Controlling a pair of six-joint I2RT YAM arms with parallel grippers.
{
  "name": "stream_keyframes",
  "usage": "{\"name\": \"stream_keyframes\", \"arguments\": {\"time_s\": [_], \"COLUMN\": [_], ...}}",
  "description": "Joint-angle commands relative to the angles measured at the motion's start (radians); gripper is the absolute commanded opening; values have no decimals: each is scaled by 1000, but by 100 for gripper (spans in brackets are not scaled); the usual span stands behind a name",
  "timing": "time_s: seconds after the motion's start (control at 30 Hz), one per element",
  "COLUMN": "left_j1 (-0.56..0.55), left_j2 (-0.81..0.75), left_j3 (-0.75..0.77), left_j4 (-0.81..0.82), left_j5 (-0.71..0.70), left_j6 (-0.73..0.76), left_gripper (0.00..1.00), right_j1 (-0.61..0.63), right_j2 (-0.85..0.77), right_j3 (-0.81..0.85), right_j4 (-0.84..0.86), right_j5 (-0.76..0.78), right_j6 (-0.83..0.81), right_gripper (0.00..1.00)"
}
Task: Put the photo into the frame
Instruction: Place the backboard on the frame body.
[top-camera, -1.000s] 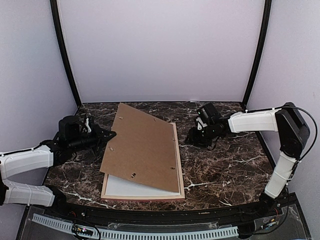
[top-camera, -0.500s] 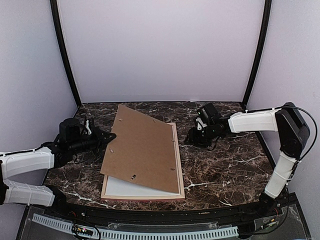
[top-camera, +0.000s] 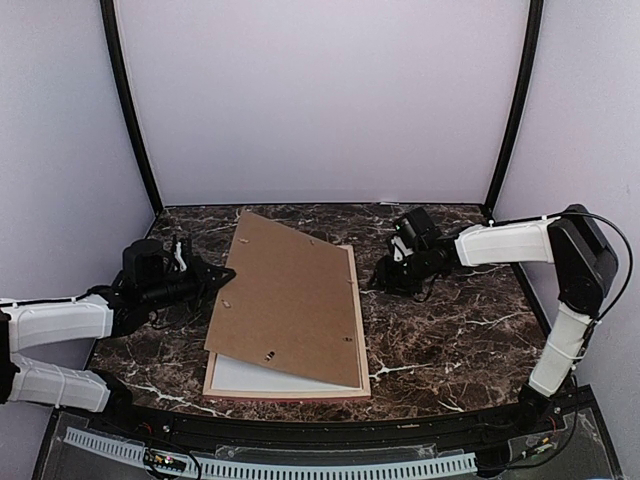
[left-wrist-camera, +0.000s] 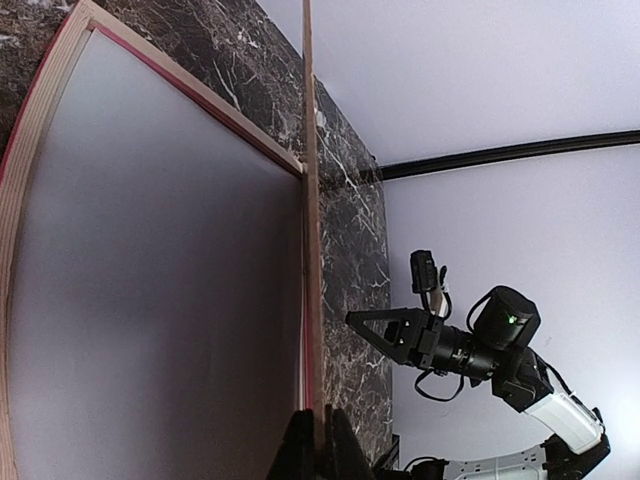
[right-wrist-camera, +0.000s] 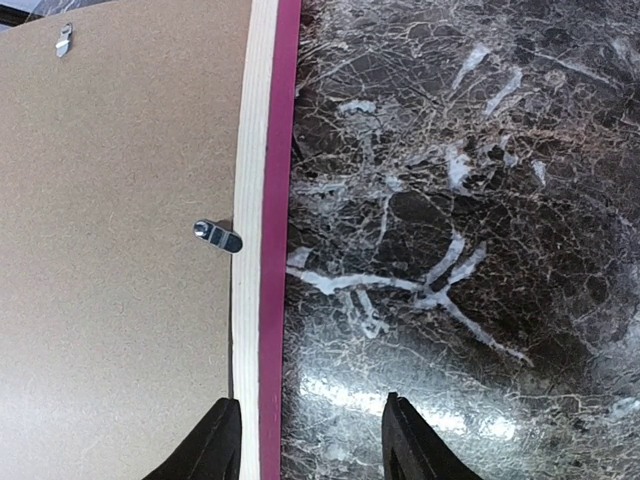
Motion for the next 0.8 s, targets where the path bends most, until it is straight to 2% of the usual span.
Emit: {"name": "stream_keyframes", "arguments": {"time_s": [0.0, 0.33, 0.77], "left_j1": [-14, -17, -16], "left_j2": [-12, -15, 18], "left_j3": [-14, -17, -22], "left_j4": [66, -2, -56], "left_j5": [0, -14, 6], "left_j6": [25, 74, 101], "left_gripper": [0, 5, 25], "right_j1": [-5, -5, -5], "right_j2": [11, 19, 79], "right_j3": [-4, 12, 137], "right_j4": [33, 26, -19], "right_j5": [-10, -12, -10], "right_j6": [-12, -19, -143], "right_gripper": [48, 49, 52]}}
